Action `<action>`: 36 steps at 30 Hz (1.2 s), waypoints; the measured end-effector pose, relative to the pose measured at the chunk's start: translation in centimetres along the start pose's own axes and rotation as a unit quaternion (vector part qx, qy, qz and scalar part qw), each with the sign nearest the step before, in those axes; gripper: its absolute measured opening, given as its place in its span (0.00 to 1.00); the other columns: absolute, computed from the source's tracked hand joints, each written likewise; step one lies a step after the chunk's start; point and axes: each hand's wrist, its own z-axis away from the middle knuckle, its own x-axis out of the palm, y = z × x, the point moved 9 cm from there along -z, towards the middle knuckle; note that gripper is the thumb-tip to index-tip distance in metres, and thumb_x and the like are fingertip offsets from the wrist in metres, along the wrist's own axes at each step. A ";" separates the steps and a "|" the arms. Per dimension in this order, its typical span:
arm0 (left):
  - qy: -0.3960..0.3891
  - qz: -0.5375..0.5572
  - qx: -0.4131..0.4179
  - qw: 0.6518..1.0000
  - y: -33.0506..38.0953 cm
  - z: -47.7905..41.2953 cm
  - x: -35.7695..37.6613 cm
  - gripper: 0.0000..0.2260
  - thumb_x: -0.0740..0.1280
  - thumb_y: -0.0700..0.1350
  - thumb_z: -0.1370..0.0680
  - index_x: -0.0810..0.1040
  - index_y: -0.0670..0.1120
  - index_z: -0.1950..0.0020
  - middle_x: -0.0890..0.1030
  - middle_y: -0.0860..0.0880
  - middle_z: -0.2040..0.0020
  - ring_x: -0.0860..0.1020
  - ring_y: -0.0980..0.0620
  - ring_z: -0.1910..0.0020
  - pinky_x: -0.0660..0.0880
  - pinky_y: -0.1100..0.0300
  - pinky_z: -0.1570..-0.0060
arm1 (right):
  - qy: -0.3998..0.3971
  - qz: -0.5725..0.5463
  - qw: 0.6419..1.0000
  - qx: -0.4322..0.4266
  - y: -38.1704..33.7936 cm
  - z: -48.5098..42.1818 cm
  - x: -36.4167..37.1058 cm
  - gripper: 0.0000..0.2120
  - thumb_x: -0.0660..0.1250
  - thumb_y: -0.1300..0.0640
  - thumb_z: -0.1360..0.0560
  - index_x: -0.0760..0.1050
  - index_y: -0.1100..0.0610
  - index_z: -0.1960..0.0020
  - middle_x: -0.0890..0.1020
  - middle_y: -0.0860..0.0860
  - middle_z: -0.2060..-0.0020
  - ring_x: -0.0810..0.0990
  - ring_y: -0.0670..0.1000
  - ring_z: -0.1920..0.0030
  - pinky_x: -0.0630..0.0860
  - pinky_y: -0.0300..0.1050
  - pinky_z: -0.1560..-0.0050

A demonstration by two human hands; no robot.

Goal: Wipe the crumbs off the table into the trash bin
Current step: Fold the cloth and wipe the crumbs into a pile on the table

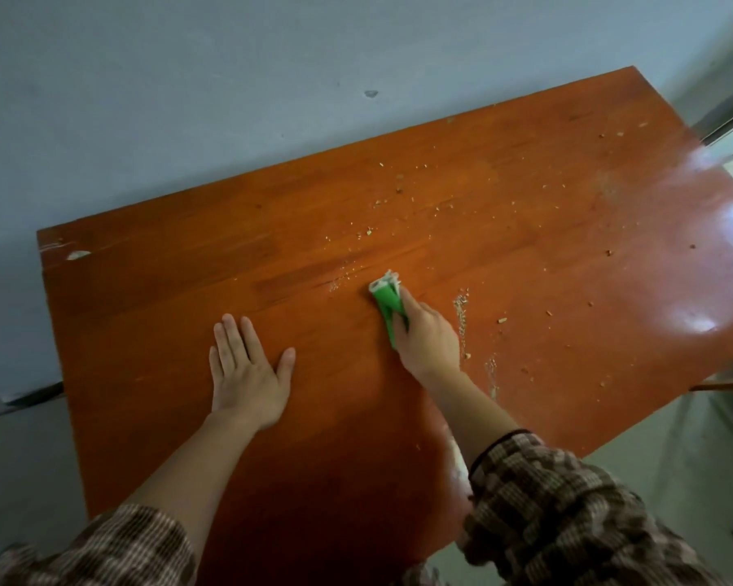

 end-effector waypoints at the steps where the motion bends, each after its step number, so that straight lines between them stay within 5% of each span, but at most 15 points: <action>1: -0.004 0.000 0.001 1.000 0.0 0.0 0.0 0.37 0.40 0.64 0.22 0.27 0.41 0.27 0.26 0.40 0.27 0.27 0.44 0.28 0.32 0.50 0.29 | 0.007 0.006 1.000 0.029 1.7 -0.5 -0.9 0.21 0.56 0.53 0.20 0.63 0.53 0.28 0.81 0.53 0.52 0.80 0.54 0.56 0.78 0.46 0.62; 6: -0.015 0.008 0.005 1.000 0.1 0.0 -0.1 0.37 0.40 0.64 0.22 0.27 0.41 0.27 0.26 0.40 0.28 0.27 0.44 0.28 0.32 0.49 0.29 | 0.044 0.006 0.994 0.100 5.1 -1.6 -3.7 0.21 0.56 0.53 0.20 0.63 0.52 0.28 0.81 0.53 0.51 0.80 0.55 0.52 0.74 0.45 0.61; 10: -0.027 -0.009 0.002 1.000 0.1 -0.1 -0.3 0.37 0.40 0.64 0.22 0.28 0.40 0.27 0.28 0.39 0.26 0.30 0.42 0.26 0.33 0.49 0.28 | 0.017 -0.097 0.994 -0.035 -2.9 -1.4 -1.5 0.20 0.58 0.54 0.21 0.66 0.54 0.29 0.82 0.51 0.54 0.80 0.48 0.60 0.76 0.39 0.66; 16: -0.051 -0.026 -0.018 0.998 0.0 -0.8 -0.2 0.37 0.40 0.64 0.22 0.28 0.41 0.27 0.27 0.39 0.26 0.29 0.43 0.26 0.35 0.49 0.27 | -0.079 -0.056 0.987 -0.132 -12.6 -1.3 4.6 0.21 0.58 0.53 0.21 0.64 0.51 0.29 0.80 0.54 0.44 0.77 0.55 0.45 0.77 0.49 0.51; 26: -0.086 -0.013 -0.013 0.996 -0.1 -1.0 0.1 0.37 0.39 0.65 0.22 0.23 0.41 0.30 0.21 0.41 0.31 0.24 0.43 0.30 0.29 0.49 0.30 | 0.003 -0.030 0.997 0.070 0.0 -5.0 -0.3 0.19 0.58 0.53 0.20 0.66 0.52 0.30 0.80 0.50 0.59 0.79 0.50 0.63 0.76 0.41 0.69; 31: -0.006 0.015 -0.001 1.000 0.1 -0.6 -0.6 0.37 0.41 0.63 0.21 0.28 0.39 0.27 0.27 0.38 0.27 0.28 0.41 0.27 0.32 0.47 0.29 | 0.081 0.007 0.978 0.193 5.7 -5.3 -4.5 0.16 0.57 0.54 0.20 0.70 0.52 0.33 0.81 0.53 0.54 0.79 0.53 0.56 0.72 0.44 0.62; 36: 0.124 0.028 0.013 0.992 0.7 -1.6 -3.0 0.33 0.45 0.58 0.19 0.41 0.38 0.23 0.42 0.40 0.22 0.42 0.44 0.23 0.40 0.47 0.26 | 0.051 -0.111 0.991 0.061 -1.5 -7.3 -2.9 0.15 0.57 0.54 0.21 0.70 0.53 0.35 0.81 0.49 0.58 0.80 0.49 0.62 0.78 0.44 0.67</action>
